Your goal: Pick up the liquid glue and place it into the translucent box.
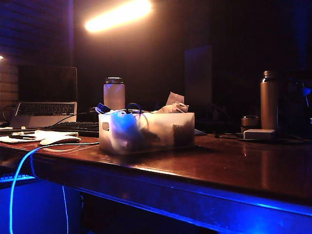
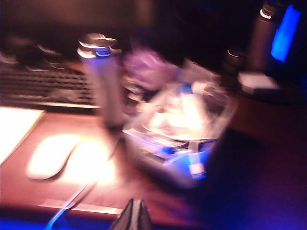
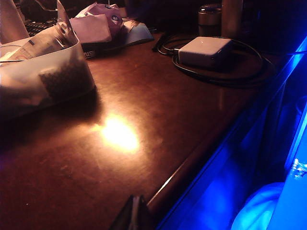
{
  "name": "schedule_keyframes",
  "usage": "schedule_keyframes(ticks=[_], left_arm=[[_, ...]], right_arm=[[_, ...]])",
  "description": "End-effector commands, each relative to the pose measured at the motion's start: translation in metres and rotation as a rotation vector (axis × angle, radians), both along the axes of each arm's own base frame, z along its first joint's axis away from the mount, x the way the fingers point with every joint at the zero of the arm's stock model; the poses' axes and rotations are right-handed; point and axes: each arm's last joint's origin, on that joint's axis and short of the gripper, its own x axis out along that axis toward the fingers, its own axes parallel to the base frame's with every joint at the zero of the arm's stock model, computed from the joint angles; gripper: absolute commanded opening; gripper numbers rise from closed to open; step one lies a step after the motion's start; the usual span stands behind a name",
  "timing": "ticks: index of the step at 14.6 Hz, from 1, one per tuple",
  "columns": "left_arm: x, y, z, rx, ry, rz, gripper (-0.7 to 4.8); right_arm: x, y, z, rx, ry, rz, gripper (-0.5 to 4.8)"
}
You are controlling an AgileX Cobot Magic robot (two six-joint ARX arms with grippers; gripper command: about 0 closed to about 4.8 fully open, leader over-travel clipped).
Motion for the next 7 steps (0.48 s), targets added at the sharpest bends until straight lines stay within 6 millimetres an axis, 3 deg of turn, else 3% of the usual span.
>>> schedule_keyframes(ticks=[1,4,7], left_arm=[[-0.023,0.003,-0.034,-0.033,-0.054,0.103,-0.05],[-0.051,0.007,-0.081,-0.047,-0.127,0.189,-0.05],[-0.058,0.008,-0.113,-0.093,-0.159,0.239,-0.05]], right_arm=[[0.0,0.0,0.0,0.0,-0.004,0.0,-0.05],[0.0,0.0,0.0,0.0,-0.004,0.0,-0.05],[0.0,0.0,0.0,0.0,-0.004,-0.001,-0.05]])
